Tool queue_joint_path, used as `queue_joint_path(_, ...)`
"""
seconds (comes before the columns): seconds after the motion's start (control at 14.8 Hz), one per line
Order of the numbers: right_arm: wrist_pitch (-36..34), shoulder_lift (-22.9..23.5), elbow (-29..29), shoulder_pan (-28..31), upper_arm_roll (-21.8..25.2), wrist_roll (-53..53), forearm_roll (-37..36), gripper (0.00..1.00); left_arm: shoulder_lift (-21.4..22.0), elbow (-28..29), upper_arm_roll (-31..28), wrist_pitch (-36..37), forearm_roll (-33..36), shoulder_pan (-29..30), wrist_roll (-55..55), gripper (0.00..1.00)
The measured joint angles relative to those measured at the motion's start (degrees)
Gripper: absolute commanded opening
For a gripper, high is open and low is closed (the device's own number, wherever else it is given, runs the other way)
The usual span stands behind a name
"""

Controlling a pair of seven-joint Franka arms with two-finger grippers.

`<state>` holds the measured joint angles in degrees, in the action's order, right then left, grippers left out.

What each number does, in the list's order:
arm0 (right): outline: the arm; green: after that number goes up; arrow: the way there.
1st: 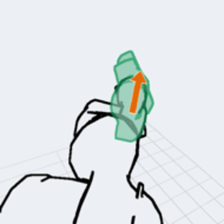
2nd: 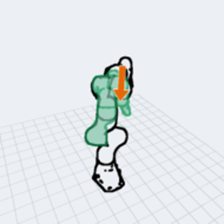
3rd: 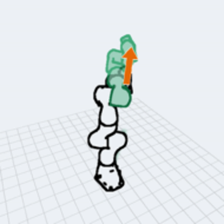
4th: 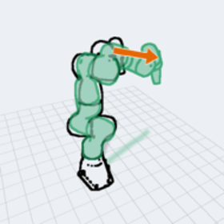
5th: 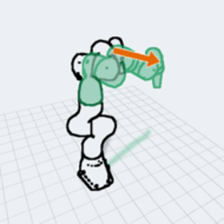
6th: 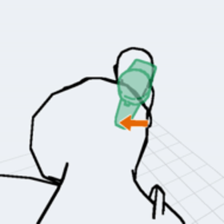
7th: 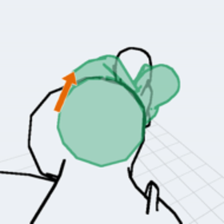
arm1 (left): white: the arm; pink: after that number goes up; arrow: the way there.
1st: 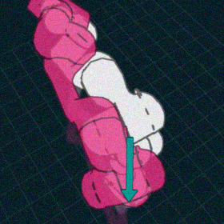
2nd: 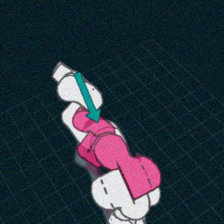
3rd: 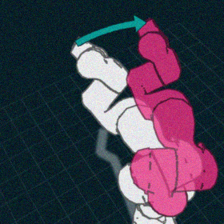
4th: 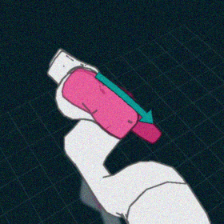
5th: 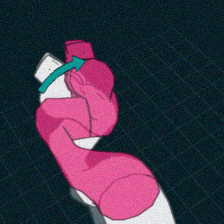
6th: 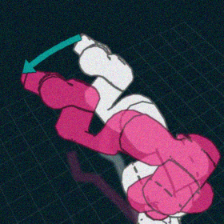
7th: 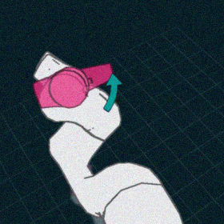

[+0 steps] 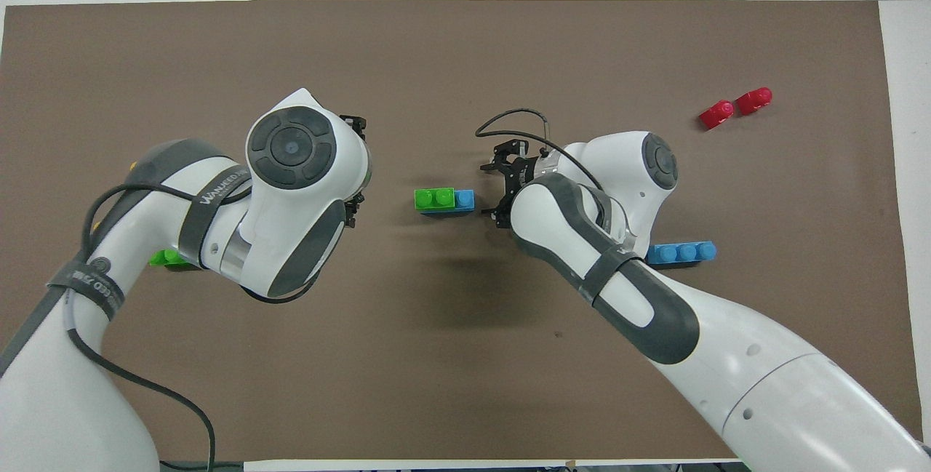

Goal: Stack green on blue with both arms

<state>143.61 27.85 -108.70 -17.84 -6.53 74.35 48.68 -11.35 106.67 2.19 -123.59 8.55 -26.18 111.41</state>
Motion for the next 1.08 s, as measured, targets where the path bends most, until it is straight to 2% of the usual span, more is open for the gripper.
queue_joint_path(0.27,-8.4,-1.3,1.1,9.9,0.7,-6.0,-1.1,1.0,3.5,-0.1,-0.1,2.7,0.0,5.8,-9.5,1.0)
queue_joint_path(0.54,-15.0,-4.5,4.2,19.4,0.9,-13.9,-12.4,1.0,5.6,-1.1,-0.1,6.5,0.0,11.3,-24.0,1.0)
queue_joint_path(0.81,-22.6,-8.6,8.9,24.8,0.9,-30.5,-23.6,1.0,9.3,-2.0,-0.3,11.8,-4.2,19.8,-50.4,1.0)
queue_joint_path(1.08,-29.9,-12.4,13.3,26.0,0.9,-44.6,-33.4,1.0,13.8,-3.4,-0.7,20.0,-5.6,24.8,-77.2,1.0)
